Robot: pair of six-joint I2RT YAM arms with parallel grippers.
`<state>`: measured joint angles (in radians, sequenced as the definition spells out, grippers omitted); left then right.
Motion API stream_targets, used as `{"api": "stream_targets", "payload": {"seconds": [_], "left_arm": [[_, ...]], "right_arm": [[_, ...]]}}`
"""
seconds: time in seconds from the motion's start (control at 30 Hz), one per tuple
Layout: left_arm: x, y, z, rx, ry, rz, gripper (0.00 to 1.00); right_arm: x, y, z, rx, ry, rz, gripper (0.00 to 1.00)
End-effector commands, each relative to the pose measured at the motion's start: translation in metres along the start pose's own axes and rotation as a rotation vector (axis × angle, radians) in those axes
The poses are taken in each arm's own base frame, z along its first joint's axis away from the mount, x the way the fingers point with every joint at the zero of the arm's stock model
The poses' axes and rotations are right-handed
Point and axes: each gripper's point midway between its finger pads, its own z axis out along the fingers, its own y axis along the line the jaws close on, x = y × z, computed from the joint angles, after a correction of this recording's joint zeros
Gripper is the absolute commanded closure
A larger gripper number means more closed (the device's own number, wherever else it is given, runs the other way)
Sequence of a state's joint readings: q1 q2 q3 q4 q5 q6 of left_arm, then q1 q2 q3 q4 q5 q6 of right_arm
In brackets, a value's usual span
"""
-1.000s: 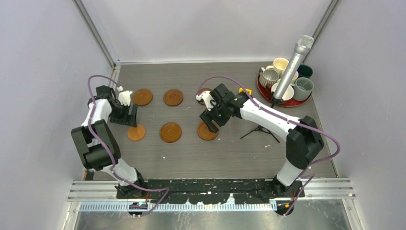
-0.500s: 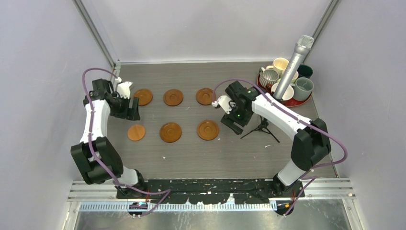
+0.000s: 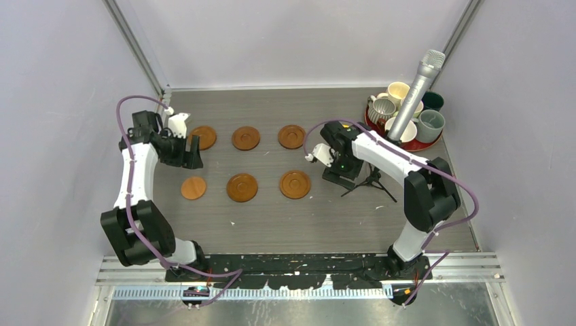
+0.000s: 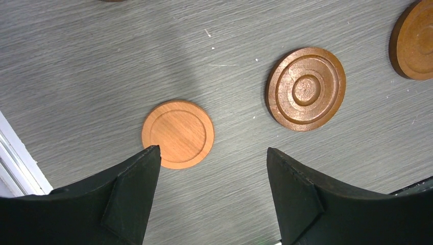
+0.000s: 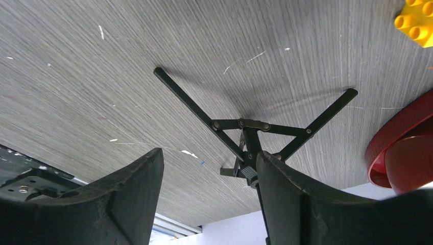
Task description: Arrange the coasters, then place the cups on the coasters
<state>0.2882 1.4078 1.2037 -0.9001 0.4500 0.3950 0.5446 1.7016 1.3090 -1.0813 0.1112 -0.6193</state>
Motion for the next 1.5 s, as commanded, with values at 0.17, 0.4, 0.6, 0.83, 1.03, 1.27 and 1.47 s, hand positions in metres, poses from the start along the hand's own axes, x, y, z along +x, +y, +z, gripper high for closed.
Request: {"api": "stream_targets", "payload": {"seconds": [0.17, 0.4, 0.6, 0.83, 1.03, 1.27, 1.47], "left_arm": [[-0.018, -0.013, -0.015, 0.016, -0.074, 0.015, 0.23], [-0.022, -0.016, -0.017, 0.019, -0.085, 0.025, 0.23], [-0.026, -0.018, -0.016, 0.025, -0.088, 0.031, 0.23], [-0.032, -0.022, -0.014, 0.03, -0.091, 0.048, 0.23], [-0.034, -0.026, -0.012, 0.037, -0.089, 0.057, 0.23], [-0.038, -0.032, -0.008, 0.045, -0.086, 0.073, 0.23], [-0.043, -0.038, -0.006, 0.052, -0.086, 0.087, 0.23]], "right_arm": [[0.02, -0.013, 0.019, 0.009, 0.078, -0.056, 0.33], [0.035, -0.017, 0.027, -0.002, 0.108, -0.05, 0.38], [0.047, -0.018, 0.03, -0.012, 0.121, -0.053, 0.45], [0.065, -0.017, 0.03, -0.023, 0.135, -0.064, 0.5], [0.088, -0.011, 0.03, -0.035, 0.156, -0.076, 0.53], [0.116, -0.002, 0.03, -0.051, 0.173, -0.083, 0.54], [0.141, 0.006, 0.03, -0.072, 0.188, -0.073, 0.55]]}}
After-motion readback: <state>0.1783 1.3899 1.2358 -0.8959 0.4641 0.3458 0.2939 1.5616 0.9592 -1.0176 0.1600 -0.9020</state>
